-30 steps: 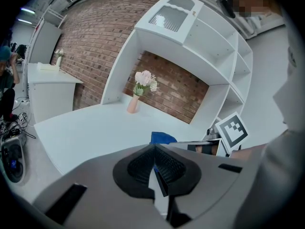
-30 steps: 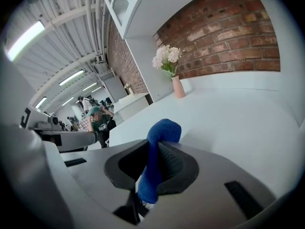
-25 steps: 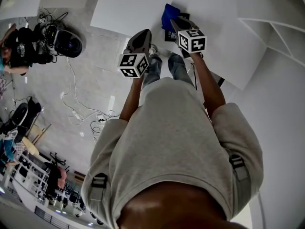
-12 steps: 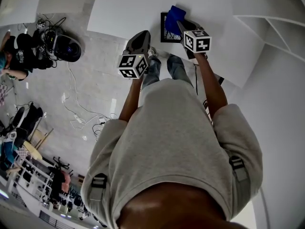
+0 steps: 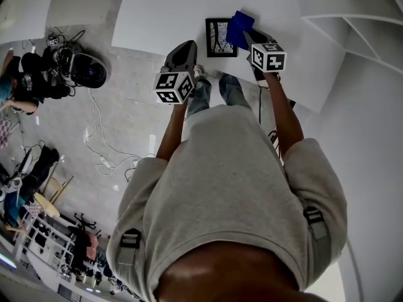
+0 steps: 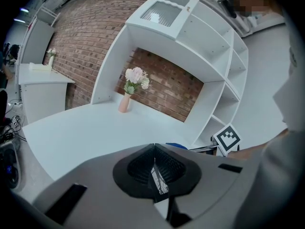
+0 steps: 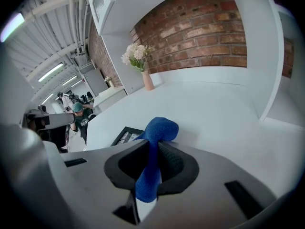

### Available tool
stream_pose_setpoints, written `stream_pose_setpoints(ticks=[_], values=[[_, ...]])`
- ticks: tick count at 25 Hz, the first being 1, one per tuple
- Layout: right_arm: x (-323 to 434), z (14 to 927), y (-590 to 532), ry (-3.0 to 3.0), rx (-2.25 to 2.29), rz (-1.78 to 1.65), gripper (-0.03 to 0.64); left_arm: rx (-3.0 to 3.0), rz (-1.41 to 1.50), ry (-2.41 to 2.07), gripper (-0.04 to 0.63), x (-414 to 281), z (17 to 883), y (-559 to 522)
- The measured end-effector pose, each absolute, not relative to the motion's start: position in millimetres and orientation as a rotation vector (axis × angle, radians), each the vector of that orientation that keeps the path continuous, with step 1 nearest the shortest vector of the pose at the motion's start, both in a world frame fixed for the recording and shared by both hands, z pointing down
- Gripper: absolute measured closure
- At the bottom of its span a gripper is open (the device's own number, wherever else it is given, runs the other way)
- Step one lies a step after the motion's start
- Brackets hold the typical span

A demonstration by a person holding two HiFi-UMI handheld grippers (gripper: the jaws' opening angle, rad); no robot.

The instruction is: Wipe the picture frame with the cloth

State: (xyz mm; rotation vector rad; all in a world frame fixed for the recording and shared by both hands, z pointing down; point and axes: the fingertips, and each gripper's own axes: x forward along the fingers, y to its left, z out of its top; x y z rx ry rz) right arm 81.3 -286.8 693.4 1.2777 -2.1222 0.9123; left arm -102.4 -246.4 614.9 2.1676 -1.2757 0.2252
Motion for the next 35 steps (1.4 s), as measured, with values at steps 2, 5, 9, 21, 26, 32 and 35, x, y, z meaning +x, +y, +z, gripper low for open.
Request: stream_pose_setpoints(ticks=[2,5,9,21,26,32,35], values=[[87.7,693.1,-285.0,-2.118,1.29,0.909,0.554,2.171,0.224,-1.275,0.578,-101.6,615.8,-247.2],[94.1,686.5,-282.9,-2.126,1.312,0.892,0.554,2.178,0.22,-1.277,0.58,-101.0,616.7,-247.7],[92.4,662.1,-282.8,-2.178,1.329,0.855,0.554,2.18,0.213,-1.285,0.58,-101.7,614.9,-247.6],[22.2,606.3,-288.9,-2.358,1.229,0.795,0.554,2.169,0.182,-1.326,0.58,-115.2,601.0,-245.8],[-16.6,612.0,-287.6,-2.394,1.147,0.822,0.554,2.153,0.178,-1.355,0.58,-128.6,600.9,-244.9],[-34.5,631.0,-275.7,-2.373,1.093,0.857,0.554,2.136,0.178,-1.38,0.58,-140.7,601.1,-237.7],[-32.8,647.1,-270.3,-2.339,1.086,0.879,0.554,2.131,0.179,-1.381,0.58,-143.8,604.1,-237.0]])
